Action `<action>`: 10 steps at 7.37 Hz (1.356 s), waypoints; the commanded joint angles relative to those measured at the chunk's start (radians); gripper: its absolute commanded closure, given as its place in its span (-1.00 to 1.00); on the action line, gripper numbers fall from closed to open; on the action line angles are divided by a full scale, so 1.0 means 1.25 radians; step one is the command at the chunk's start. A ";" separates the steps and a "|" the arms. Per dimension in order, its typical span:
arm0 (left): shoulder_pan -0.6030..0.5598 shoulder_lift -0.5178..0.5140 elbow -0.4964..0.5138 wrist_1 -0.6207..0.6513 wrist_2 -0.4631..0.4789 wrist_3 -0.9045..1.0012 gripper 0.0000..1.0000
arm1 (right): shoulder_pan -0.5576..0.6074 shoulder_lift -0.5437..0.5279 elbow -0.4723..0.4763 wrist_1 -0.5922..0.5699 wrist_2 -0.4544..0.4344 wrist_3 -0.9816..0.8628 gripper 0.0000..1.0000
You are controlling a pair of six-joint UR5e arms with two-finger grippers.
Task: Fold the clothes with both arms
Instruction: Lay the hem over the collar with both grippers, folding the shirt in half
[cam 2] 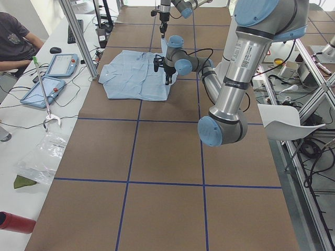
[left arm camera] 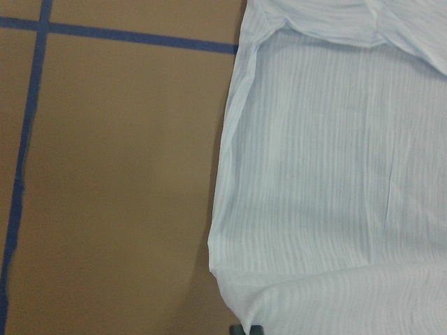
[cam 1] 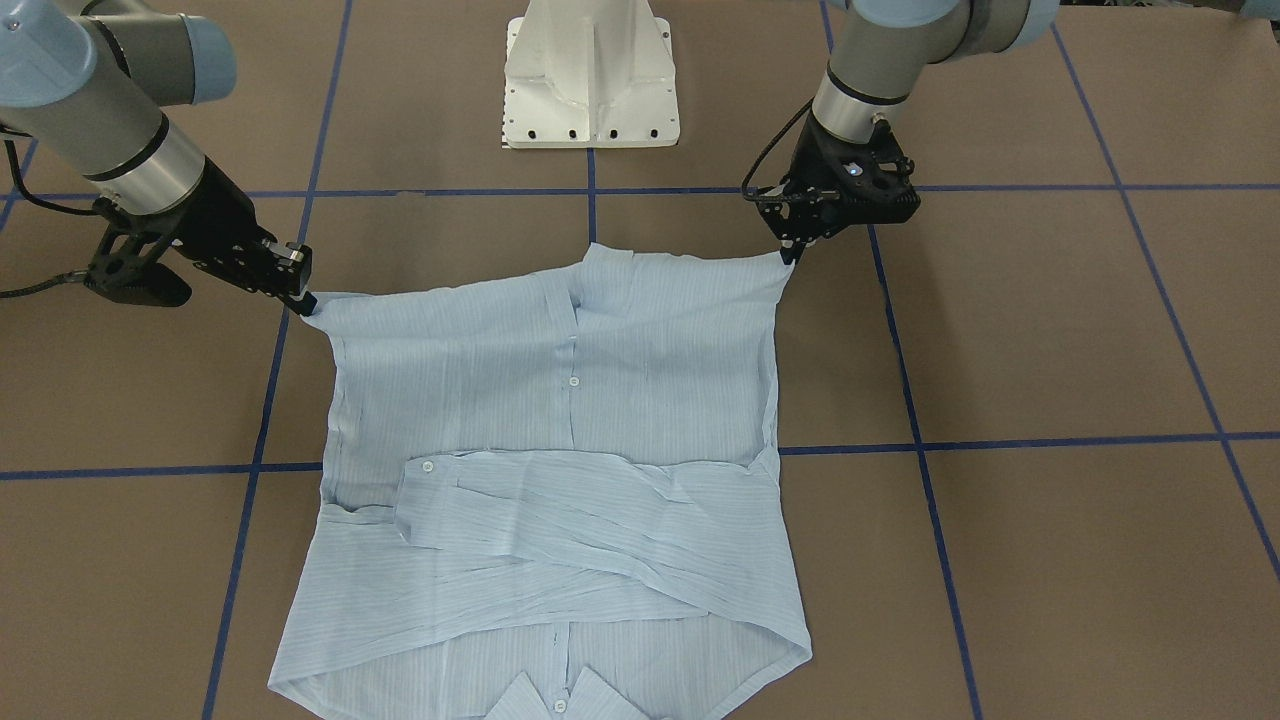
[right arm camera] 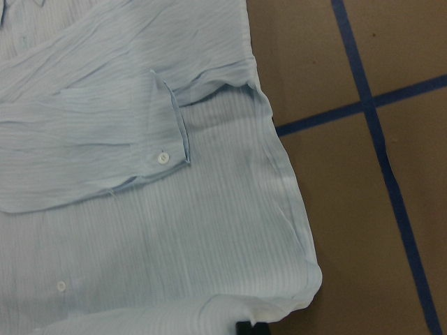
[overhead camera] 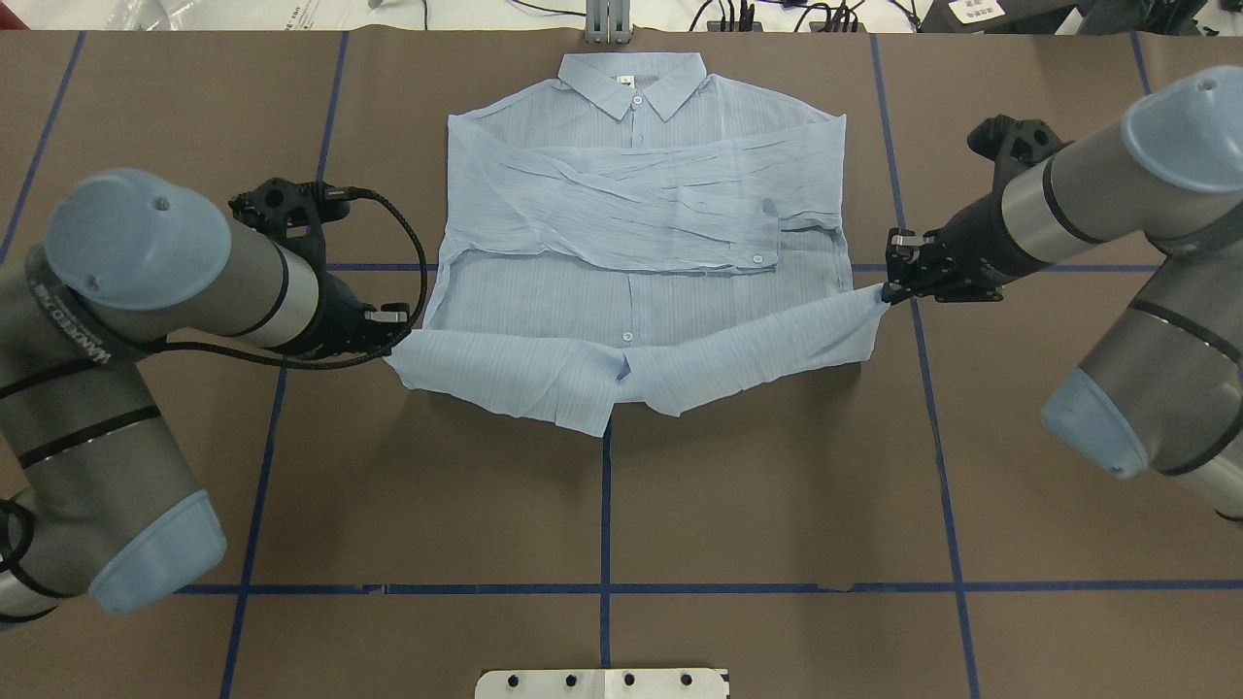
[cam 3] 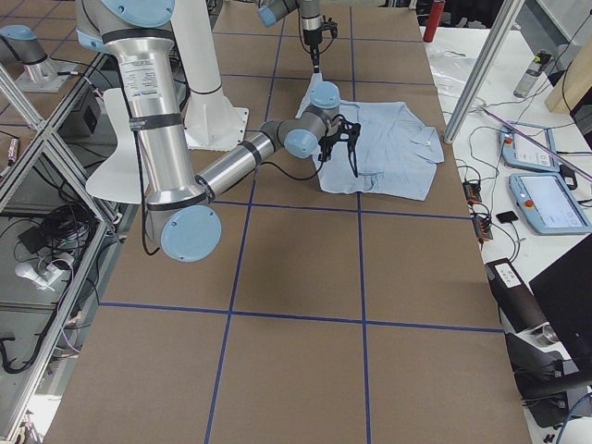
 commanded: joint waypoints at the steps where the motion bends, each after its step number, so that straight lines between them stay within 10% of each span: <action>1: -0.065 -0.073 0.147 -0.121 -0.021 0.000 1.00 | 0.047 0.098 -0.115 0.004 0.003 -0.022 1.00; 10: -0.230 -0.314 0.707 -0.509 -0.112 0.035 1.00 | 0.146 0.395 -0.564 0.011 0.038 -0.149 1.00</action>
